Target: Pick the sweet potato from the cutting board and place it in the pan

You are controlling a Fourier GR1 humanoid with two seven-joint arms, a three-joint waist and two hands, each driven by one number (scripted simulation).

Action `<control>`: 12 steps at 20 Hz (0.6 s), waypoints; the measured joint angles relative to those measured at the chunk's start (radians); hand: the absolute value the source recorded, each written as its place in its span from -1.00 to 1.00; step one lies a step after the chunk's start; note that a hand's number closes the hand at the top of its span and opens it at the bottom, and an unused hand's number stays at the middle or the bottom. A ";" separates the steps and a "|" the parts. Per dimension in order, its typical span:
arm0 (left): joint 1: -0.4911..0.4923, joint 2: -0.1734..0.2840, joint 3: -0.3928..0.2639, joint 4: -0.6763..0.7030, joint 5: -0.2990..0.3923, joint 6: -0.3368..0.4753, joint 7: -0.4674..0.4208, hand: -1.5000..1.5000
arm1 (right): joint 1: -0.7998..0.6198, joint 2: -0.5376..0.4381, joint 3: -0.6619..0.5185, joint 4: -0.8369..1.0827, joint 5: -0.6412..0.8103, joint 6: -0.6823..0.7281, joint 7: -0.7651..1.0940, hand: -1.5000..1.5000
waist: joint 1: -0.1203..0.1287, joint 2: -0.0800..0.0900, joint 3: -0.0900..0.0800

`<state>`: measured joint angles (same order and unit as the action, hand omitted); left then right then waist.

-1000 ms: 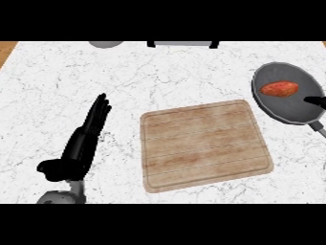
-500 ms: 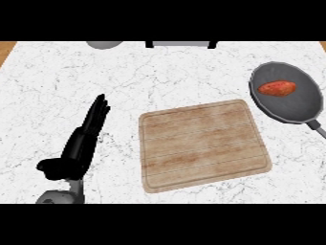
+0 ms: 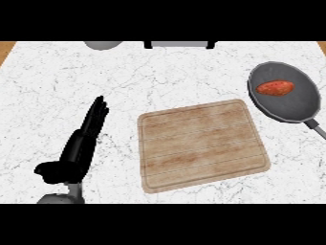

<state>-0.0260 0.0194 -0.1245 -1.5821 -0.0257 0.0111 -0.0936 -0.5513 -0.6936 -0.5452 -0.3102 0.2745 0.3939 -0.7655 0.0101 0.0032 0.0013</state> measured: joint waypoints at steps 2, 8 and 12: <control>0.001 0.004 0.008 0.014 0.004 -0.009 -0.016 0.00 | 0.020 -0.003 0.014 -0.004 0.001 -0.004 -0.012 -1.00 | 0.000 0.000 0.000; 0.004 0.008 -0.006 -0.018 0.008 0.000 0.015 0.00 | 0.051 -0.009 0.040 -0.029 -0.018 -0.027 -0.018 -1.00 | -0.001 -0.001 0.000; 0.000 0.003 -0.003 -0.007 0.000 0.005 0.007 0.00 | 0.061 -0.014 0.061 -0.027 -0.017 -0.037 -0.033 -1.00 | -0.001 0.000 0.000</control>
<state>-0.0261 0.0227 -0.1279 -1.5895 -0.0253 0.0156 -0.0868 -0.4901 -0.7079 -0.4838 -0.3376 0.2573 0.3565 -0.7986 0.0091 0.0028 0.0010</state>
